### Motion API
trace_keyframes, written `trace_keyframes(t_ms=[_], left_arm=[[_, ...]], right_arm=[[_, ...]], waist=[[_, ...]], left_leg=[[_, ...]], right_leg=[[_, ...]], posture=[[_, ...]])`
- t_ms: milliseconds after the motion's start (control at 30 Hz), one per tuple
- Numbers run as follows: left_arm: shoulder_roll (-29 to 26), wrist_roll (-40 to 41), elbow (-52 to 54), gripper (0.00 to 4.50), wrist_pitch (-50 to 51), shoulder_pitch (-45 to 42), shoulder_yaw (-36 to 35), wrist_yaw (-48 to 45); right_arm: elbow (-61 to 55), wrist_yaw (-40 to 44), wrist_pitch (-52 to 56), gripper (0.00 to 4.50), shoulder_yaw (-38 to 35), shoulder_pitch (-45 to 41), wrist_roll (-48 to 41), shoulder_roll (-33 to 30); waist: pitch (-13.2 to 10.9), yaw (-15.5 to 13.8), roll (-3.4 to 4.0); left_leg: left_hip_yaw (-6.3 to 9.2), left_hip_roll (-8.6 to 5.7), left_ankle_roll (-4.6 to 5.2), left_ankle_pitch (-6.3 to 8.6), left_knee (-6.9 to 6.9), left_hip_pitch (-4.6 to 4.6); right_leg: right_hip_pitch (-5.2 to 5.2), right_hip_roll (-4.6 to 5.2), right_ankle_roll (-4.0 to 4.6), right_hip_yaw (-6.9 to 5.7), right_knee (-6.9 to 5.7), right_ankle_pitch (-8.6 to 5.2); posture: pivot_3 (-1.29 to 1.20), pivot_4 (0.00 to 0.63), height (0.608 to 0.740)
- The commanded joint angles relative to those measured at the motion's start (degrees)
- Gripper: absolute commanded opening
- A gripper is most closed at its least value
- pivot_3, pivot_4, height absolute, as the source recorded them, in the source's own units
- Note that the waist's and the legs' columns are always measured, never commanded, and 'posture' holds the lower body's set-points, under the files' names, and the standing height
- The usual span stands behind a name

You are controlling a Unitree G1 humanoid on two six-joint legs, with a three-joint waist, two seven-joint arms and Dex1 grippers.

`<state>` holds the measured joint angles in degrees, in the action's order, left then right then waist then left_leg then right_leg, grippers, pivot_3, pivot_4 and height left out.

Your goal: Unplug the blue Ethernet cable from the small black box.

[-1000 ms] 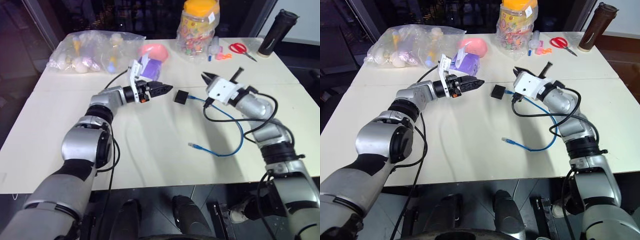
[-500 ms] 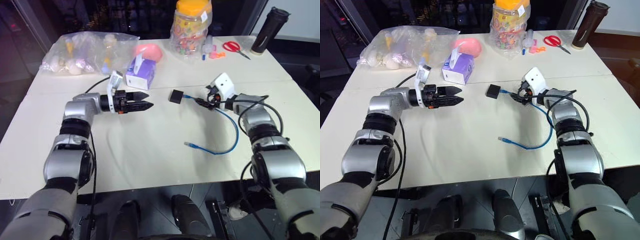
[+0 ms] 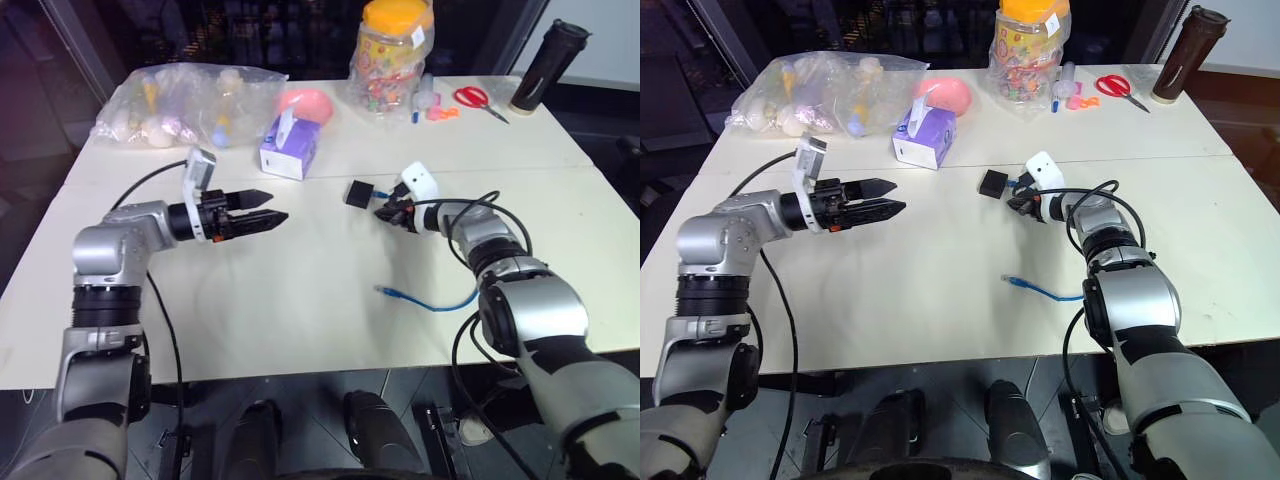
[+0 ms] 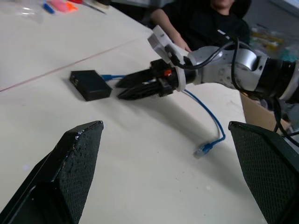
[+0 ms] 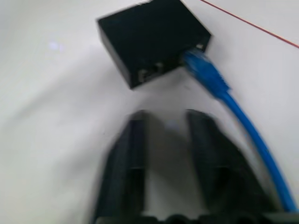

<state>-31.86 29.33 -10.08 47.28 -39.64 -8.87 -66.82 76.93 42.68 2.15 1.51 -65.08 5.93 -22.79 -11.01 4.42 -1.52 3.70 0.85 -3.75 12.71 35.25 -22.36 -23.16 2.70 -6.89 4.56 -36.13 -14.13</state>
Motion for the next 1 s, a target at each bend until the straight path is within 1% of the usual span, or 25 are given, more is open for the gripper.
trace_keyframes(t_ms=[33,100,200,333,367,600,700,800,900,967,1000], left_arm=[[-0.7,2.5,1.7,4.5,0.6,0.3,-1.5,1.5],[-0.8,3.0,1.8,4.5,0.5,0.6,-1.1,2.0],[-0.5,3.5,1.7,4.5,0.5,0.4,-0.4,2.4],[-0.1,4.0,1.0,4.5,0.2,-0.4,0.2,3.0],[-0.2,4.1,1.0,4.5,0.3,-0.4,0.1,3.1],[-2.4,6.3,6.0,4.5,2.8,3.0,-2.0,6.4],[-4.2,8.5,10.6,4.5,5.6,5.6,-4.3,9.1],[-5.5,10.0,13.7,4.5,7.1,7.8,-5.7,11.2],[-6.2,11.1,14.9,4.5,7.8,8.6,-6.6,12.7],[-6.5,11.8,15.5,4.5,8.1,9.0,-6.8,13.4],[-6.5,11.8,15.2,4.5,7.8,8.8,-6.6,13.5]], right_arm=[[0.1,0.0,-2.5,0.26,-1.8,-3.0,-0.1,-1.5],[-0.3,3.0,-3.5,0.26,-2.8,-4.0,-1.1,-1.6],[-0.6,3.7,-4.9,1.11,-3.8,-4.3,-1.4,-2.6],[0.2,-3.3,-5.4,3.2,-3.5,-2.7,0.7,-4.8],[0.4,-3.9,-4.7,3.62,-3.8,-2.4,0.5,-5.0],[1.5,-6.0,4.6,3.62,-8.3,0.3,-1.5,-4.7],[1.7,-4.6,6.7,3.62,-7.8,1.0,-0.4,-3.3],[1.6,-4.7,6.3,3.62,-6.9,0.9,0.8,-2.0],[1.6,-5.8,5.9,2.8,-6.6,0.7,1.8,-1.2],[1.5,-5.4,5.0,1.83,-5.5,0.7,3.1,-0.7],[1.4,-3.7,3.8,1.39,-3.8,0.7,4.6,-0.5]], waist=[[0.0,-0.2,0.0],[0.0,-0.2,0.0],[0.0,-0.2,0.0],[0.0,-0.4,0.0],[0.0,-0.4,0.0],[0.0,0.1,0.01],[0.0,0.5,0.0],[0.0,1.1,-0.03],[0.0,1.3,-0.06],[0.0,1.5,-0.08],[0.0,1.5,-0.08]], left_leg=[[-0.01,0.0,0.0,0.0,0.0,0.0],[-0.02,0.0,0.0,0.0,0.0,-0.01],[-0.03,0.0,-0.01,0.0,-0.05,-0.02],[-0.02,0.0,-0.01,0.0,-0.1,-0.04],[-0.02,0.0,-0.01,0.0,-0.09,-0.05],[-0.06,0.01,-0.01,0.0,-0.1,-0.03],[-0.05,0.02,-0.01,0.0,-0.1,-0.02],[-0.05,0.02,0.0,0.0,-0.08,0.0],[-0.05,0.02,-0.01,0.0,-0.03,0.04],[-0.05,0.02,-0.01,0.0,-0.02,0.09],[-0.05,0.02,-0.01,0.0,-0.02,0.12]], right_leg=[[0.0,0.0,0.0,0.01,0.0,0.0],[-0.01,0.0,0.0,0.01,0.02,0.0],[-0.04,0.0,0.0,0.01,0.04,0.0],[-0.06,0.0,0.0,0.0,0.06,0.0],[-0.06,0.0,0.0,0.0,0.07,0.0],[-0.07,-0.01,0.0,0.04,0.06,0.0],[-0.07,-0.02,0.0,0.04,0.04,0.0],[-0.03,-0.02,0.0,0.04,0.05,0.0],[0.05,-0.02,0.0,0.04,0.05,0.0],[0.07,-0.02,0.0,0.05,0.05,0.0],[0.09,-0.03,0.0,0.05,0.05,0.0]], posture=[[0.0,0.15,0.739],[0.0,0.15,0.739],[0.0,0.15,0.739],[0.0,0.15,0.739],[0.0,0.15,0.739],[0.0,0.15,0.739],[0.0,0.15,0.739],[0.0,0.15,0.739],[0.0,0.15,0.739],[0.0,0.15,0.739],[0.0,0.15,0.739]])
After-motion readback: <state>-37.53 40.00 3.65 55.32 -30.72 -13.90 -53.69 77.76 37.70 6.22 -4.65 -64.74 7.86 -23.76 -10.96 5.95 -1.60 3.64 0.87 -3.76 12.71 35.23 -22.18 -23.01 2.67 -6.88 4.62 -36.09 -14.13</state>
